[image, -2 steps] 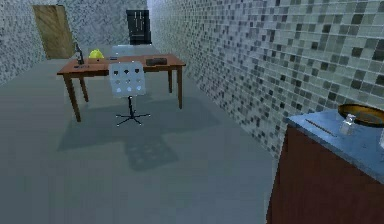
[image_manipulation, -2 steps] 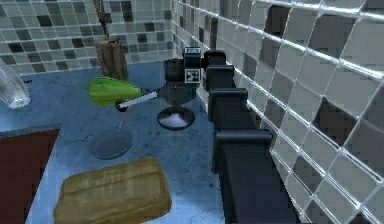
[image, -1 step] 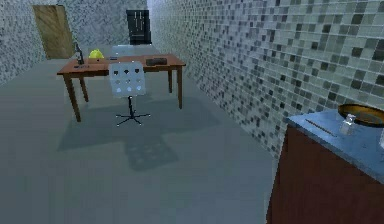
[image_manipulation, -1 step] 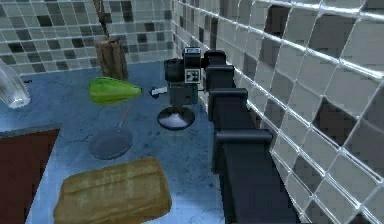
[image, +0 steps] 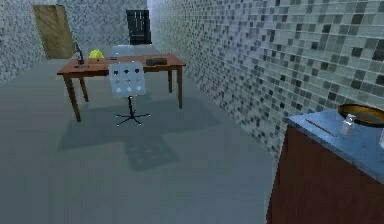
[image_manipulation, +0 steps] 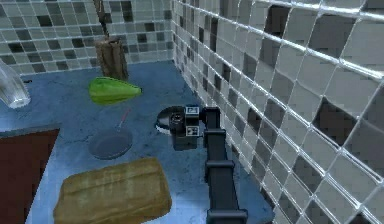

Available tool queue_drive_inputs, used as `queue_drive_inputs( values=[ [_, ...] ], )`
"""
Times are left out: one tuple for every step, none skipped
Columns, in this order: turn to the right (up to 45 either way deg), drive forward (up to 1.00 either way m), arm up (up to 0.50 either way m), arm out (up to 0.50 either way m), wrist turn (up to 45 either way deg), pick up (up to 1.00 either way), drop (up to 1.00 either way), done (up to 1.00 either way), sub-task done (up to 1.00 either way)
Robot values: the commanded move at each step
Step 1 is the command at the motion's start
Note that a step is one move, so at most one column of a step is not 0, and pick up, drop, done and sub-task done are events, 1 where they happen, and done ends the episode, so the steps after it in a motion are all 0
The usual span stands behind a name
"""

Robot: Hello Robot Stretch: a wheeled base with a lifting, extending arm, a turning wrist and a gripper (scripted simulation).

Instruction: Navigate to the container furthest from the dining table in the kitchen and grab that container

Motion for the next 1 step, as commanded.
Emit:
queue_drive_inputs(
  values=[
    [0.0,0.0,0.0,0.0,0.0,1.0,0.0,0.0,0.0]
  ],
)
